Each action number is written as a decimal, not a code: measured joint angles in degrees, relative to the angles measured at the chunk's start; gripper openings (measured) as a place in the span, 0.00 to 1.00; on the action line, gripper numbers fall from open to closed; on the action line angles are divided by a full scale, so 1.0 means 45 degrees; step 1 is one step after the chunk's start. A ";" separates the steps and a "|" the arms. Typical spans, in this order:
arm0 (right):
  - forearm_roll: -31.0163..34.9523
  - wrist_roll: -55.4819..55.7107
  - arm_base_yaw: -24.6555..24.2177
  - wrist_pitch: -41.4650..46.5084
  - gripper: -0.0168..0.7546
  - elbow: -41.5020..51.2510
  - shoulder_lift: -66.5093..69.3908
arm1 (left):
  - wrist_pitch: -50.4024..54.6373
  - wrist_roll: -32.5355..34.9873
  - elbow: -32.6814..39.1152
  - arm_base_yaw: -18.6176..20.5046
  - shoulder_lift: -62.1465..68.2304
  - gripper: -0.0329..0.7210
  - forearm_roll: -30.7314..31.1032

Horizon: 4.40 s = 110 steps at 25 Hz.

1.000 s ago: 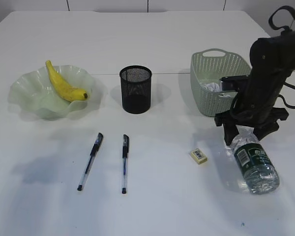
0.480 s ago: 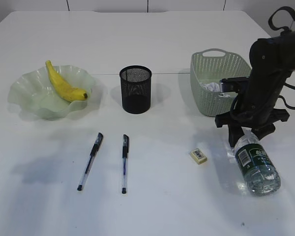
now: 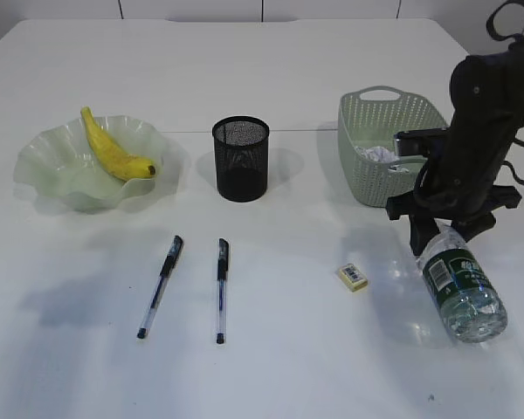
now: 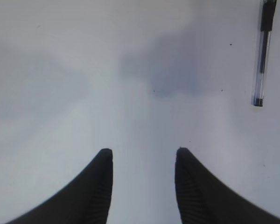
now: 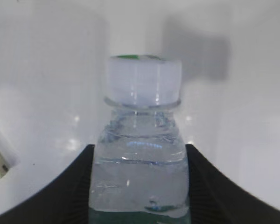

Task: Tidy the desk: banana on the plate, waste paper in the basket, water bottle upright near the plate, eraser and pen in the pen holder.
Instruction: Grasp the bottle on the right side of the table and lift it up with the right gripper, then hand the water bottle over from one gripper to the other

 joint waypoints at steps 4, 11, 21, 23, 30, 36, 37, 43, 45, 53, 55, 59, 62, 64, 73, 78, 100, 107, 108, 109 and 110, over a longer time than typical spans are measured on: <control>0.0108 -0.0257 0.0000 0.0139 0.51 0.0019 -0.0754 | 0.0030 0.0000 0.0000 0.0000 0.0000 0.45 0.0000; 0.0522 -0.0758 0.0000 0.0453 0.51 0.0019 -0.1778 | 0.0232 0.0000 0.0000 0.0000 0.0000 0.45 0.0000; 0.0881 -0.1593 0.0000 0.1061 0.51 0.0026 -0.3651 | 0.0243 0.0000 0.0000 0.0000 0.0000 0.45 0.0000; 0.0931 -0.1720 0.0000 0.1069 0.51 0.0026 -0.4136 | 0.0243 0.0000 0.0000 0.0000 0.0000 0.45 0.0000; 0.2371 -0.2988 0.0091 0.1213 0.51 0.0322 -0.5916 | 0.0243 0.0000 0.0000 0.0000 0.0000 0.45 0.0000; 0.2673 -0.4021 0.1732 0.0610 0.51 0.1895 -0.7419 | 0.0243 0.0000 0.0000 0.0000 0.0000 0.45 0.0000; 0.2700 -0.4176 0.1998 0.0407 0.51 0.2173 -0.7597 | 0.0243 0.0000 0.0000 0.0000 0.0000 0.45 0.0000; 0.4293 -0.6418 0.2880 -0.1598 0.51 0.3799 -0.8228 | 0.0243 0.0000 0.0000 0.0000 0.0000 0.45 0.0000; 0.5585 -0.7608 0.2902 -0.2410 0.51 0.4270 -0.8239 | 0.0243 0.0000 0.0000 0.0000 0.0000 0.45 0.0000; 0.9899 -1.2159 0.2909 -0.4889 0.51 0.5596 -0.8239 | 0.0243 0.0000 0.0000 0.0000 0.0000 0.45 0.0000; 1.0332 -1.2513 0.2909 -0.5030 0.51 0.5596 -0.8239 | 0.0263 0.0000 0.0000 0.0000 0.0000 0.44 0.0000; 1.0580 -1.2800 0.2909 -0.5156 0.51 0.5596 -0.8239 | 0.0263 0.0000 0.0000 0.0000 0.0000 0.44 0.0000; 1.1311 -1.3440 0.2909 -0.5204 0.51 0.5596 -0.8239 | 0.0263 0.0000 0.0000 0.0000 0.0000 0.44 0.0000; 1.2704 -1.4842 0.2909 -0.5209 0.51 0.5596 -0.8239 | 0.0263 0.0000 0.0000 0.0000 0.0000 0.44 0.0000; 2.1120 -2.2521 0.2909 -0.4564 0.51 0.5616 -0.8209 | 0.0051 0.0000 0.0000 0.0000 0.0000 0.44 -0.0118; 2.2810 -2.4177 0.2931 -0.2790 0.51 0.5567 -0.7602 | -0.0087 0.0000 0.0000 0.0000 0.0000 0.44 -0.0182; 2.2906 -2.4424 0.2931 -0.2632 0.51 0.5493 -0.7058 | -0.4059 0.0103 0.0233 0.0000 0.0000 0.44 -0.0879; 2.2929 -2.4865 0.2931 -0.2632 0.51 0.5475 -0.7036 | -0.6955 0.1497 0.1417 0.0000 0.0000 0.44 -0.1676; 2.2929 -2.4893 0.2931 -0.2632 0.51 0.5475 -0.7036 | -0.7393 0.1562 0.1605 0.0000 0.0000 0.44 -0.1738; 2.2929 -2.4911 0.2931 -0.2632 0.51 0.5475 -0.7036 | -0.7821 0.1613 0.1781 0.0000 0.0000 0.44 -0.1753; 2.2929 -2.4923 0.2931 -0.2632 0.51 0.5475 -0.7036 | -0.8182 0.1617 0.1925 -0.0062 0.0000 0.44 -0.1787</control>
